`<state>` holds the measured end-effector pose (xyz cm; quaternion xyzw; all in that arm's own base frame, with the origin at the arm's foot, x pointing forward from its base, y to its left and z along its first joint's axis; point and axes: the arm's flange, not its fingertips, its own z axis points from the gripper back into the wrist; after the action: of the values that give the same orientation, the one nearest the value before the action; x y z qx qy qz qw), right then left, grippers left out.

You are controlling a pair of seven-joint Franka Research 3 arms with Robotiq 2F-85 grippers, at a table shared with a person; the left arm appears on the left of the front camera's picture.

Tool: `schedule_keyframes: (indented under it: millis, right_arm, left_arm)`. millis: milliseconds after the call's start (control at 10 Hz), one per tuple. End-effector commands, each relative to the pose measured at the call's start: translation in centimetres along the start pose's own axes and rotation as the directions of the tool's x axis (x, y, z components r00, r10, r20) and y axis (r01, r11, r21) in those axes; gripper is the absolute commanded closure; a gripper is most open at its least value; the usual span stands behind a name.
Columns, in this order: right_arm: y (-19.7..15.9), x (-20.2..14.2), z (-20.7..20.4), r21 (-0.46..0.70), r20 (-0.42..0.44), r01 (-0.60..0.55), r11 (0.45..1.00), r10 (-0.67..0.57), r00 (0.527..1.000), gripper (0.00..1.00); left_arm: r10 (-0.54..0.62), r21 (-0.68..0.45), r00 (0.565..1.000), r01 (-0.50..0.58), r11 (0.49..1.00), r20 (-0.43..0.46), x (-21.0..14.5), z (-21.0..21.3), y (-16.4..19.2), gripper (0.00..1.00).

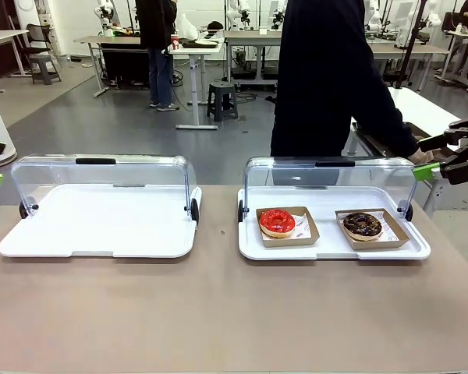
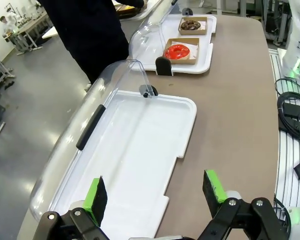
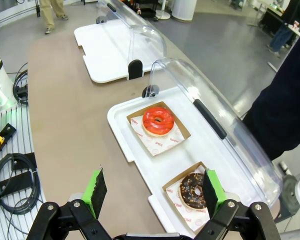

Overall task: Provide the desired donut to the person.
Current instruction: Place the picked Paper togo box onto the Handle tray extended by the person.

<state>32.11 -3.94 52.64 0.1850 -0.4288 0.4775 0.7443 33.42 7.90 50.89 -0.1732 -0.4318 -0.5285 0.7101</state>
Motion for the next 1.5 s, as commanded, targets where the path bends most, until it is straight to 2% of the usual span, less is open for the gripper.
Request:
schedule_keyframes:
  millis: [0, 1400]
  right_arm:
    - [-0.12, -0.01, -0.28, 0.012, 0.028, 0.003, 1.0, -0.003, 1.0, 0.0]
    - [-0.12, -0.01, -0.28, 0.012, 0.028, 0.003, 1.0, -0.003, 1.0, 0.0]
  left_arm:
    - [0.004, 0.01, 1.0, -0.004, 1.0, 0.001, -0.21, 0.19, 0.14, 0.0]
    - [0.004, 0.01, 1.0, -0.004, 1.0, 0.001, -0.21, 0.19, 0.14, 0.0]
